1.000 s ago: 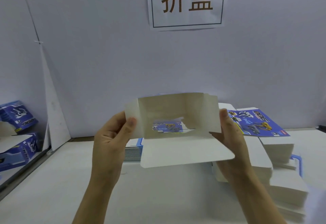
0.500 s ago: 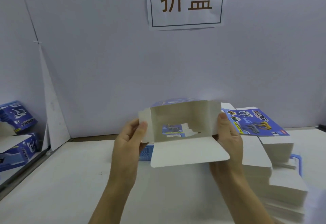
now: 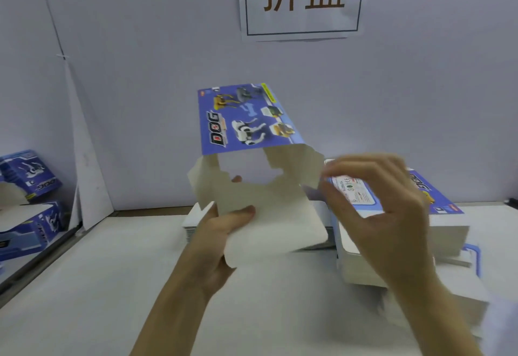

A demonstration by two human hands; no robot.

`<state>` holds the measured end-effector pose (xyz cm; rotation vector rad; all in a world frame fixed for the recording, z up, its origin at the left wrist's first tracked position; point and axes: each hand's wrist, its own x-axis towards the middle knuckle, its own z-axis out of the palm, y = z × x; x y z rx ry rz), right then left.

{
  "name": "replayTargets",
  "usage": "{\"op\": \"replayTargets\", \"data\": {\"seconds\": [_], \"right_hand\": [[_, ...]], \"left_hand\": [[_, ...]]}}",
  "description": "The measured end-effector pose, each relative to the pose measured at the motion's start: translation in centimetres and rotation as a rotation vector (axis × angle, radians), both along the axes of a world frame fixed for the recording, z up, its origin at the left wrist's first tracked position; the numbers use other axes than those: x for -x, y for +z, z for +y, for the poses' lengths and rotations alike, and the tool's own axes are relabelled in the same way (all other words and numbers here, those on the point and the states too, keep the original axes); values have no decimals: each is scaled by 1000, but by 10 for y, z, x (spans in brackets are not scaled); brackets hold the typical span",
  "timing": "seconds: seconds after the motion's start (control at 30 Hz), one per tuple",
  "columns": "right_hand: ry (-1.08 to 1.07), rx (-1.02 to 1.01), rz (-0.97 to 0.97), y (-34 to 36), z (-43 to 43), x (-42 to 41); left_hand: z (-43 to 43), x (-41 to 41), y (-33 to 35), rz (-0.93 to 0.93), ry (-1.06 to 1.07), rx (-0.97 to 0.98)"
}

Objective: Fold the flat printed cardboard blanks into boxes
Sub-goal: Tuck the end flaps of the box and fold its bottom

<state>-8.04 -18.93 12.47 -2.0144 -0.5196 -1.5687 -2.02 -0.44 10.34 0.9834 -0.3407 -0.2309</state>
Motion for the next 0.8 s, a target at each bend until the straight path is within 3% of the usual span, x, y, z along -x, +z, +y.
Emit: {"op": "replayTargets", "data": {"seconds": [0.1,0.17,0.47,0.67,0.8], "right_hand": [[184,232,415,4,7,5],[187,302,527,-2,13,1],[221,168,550,-4,11,-2],[253,82,601,-10,19,-9],[304,102,609,-10,24,-6]], "left_hand": [[7,-1,4,-46,-20,-3],[10,0,6,-71,-49,-13],[0,1,-1,-59,-84,-7],[1,-1,-2,-79,-1,-73],[6,-2,2,-104,-26,-32]]}}
